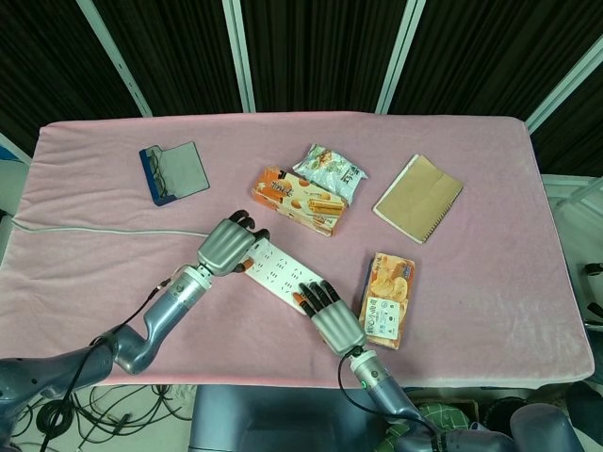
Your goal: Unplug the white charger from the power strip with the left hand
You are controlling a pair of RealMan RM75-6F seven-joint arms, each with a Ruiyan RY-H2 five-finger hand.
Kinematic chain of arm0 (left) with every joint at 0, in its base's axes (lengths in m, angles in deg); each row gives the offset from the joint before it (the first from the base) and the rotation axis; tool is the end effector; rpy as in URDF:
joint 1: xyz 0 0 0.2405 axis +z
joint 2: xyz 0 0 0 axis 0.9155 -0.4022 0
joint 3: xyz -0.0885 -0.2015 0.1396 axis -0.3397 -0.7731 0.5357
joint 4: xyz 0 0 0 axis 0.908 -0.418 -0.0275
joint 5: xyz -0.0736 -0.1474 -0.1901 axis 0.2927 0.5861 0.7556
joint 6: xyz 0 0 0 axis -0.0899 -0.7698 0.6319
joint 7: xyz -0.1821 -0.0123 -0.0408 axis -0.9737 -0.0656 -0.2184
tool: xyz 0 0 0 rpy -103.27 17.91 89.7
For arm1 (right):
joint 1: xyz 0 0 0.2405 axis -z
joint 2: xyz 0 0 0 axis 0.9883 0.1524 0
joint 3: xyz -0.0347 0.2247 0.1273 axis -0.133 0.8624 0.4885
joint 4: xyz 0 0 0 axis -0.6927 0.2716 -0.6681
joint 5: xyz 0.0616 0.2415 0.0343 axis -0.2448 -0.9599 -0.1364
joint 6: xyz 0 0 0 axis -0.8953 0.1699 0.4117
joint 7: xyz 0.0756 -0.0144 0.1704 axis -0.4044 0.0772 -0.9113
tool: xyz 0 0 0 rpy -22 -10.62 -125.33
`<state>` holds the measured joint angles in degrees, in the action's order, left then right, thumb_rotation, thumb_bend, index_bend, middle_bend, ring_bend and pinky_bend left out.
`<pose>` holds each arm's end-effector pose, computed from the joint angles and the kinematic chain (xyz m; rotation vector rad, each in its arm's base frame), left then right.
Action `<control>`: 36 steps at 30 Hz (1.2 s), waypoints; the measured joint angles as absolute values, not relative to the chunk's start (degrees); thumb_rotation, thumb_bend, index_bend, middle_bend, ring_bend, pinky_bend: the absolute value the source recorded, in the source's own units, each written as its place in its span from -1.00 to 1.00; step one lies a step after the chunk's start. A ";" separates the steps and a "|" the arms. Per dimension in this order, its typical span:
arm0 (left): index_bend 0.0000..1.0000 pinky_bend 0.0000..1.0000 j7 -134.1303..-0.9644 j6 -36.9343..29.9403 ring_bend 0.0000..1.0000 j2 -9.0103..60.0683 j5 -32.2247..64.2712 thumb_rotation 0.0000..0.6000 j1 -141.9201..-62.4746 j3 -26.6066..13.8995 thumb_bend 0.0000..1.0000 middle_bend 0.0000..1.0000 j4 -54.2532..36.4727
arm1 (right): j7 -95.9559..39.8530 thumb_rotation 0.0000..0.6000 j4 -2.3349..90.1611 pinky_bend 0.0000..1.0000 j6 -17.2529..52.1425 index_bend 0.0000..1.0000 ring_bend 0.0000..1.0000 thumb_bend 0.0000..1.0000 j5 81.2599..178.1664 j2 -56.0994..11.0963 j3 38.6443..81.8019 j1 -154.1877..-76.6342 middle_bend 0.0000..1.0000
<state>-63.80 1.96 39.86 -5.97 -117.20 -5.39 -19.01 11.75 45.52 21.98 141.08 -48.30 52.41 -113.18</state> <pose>-0.0997 0.4327 -0.0919 -2.0131 -0.5913 -1.1162 -0.1330 -0.2817 -0.1873 2.0626 -0.7383 0.7896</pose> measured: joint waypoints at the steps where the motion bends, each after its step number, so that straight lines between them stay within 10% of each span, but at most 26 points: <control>1: 0.42 -0.53 -63.77 1.65 -0.35 38.94 -6.09 1.00 -117.25 -5.75 0.29 0.43 -17.92 | 11.71 1.00 45.53 -0.77 21.99 -0.70 -0.76 0.42 141.04 -48.33 52.46 -113.20 -0.72; 18: 0.40 -0.53 -49.82 1.77 -0.35 13.46 -2.73 1.00 -108.60 -0.14 0.29 0.43 7.46 | 11.50 1.00 51.74 -0.77 18.34 -0.70 -0.77 0.38 142.26 -46.75 57.89 -114.62 -0.73; 36: 0.13 -0.58 -42.07 -1.92 -0.49 13.73 -9.69 1.00 -99.88 9.00 0.06 0.17 -3.49 | 9.33 1.00 68.18 -0.78 12.57 -0.72 -0.78 0.22 141.29 -22.91 64.23 -110.90 -0.74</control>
